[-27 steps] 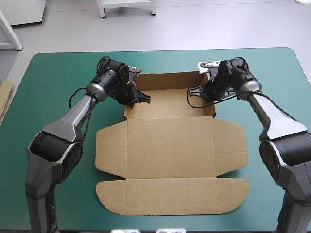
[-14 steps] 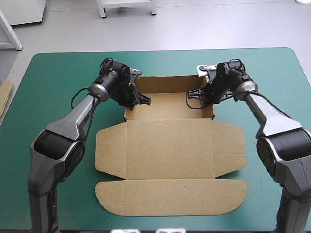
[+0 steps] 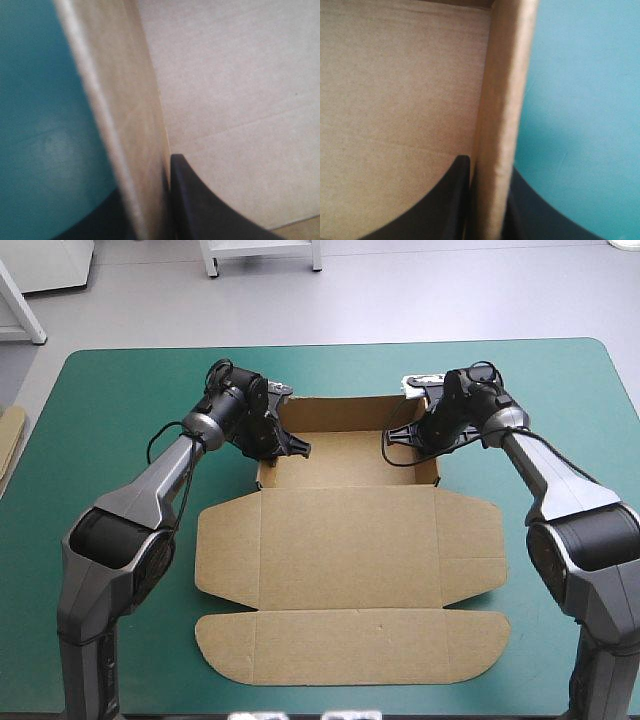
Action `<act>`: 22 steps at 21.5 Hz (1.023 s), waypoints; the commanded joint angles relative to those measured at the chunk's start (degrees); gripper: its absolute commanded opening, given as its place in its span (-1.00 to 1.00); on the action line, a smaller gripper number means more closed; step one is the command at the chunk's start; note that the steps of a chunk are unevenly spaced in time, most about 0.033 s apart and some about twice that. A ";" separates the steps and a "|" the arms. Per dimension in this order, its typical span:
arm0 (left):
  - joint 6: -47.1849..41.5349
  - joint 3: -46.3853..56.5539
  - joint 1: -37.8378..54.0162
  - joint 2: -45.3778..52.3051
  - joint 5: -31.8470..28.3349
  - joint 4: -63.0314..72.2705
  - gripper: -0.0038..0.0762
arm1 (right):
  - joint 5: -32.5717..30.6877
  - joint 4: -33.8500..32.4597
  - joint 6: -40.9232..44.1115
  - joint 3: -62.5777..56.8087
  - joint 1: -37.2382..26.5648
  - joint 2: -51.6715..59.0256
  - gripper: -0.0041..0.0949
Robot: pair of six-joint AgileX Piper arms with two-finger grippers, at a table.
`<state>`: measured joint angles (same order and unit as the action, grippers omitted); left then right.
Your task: Fold the box
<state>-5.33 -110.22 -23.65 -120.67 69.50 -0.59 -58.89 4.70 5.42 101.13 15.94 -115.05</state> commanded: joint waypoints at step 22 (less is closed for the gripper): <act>-0.32 8.41 -9.95 38.29 3.42 -8.88 0.41 | -8.98 -3.12 -4.35 -3.71 -0.09 31.86 0.08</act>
<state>-3.34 -103.34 -31.14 -88.11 71.43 -6.56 -69.40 1.10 1.89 99.21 16.03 -88.64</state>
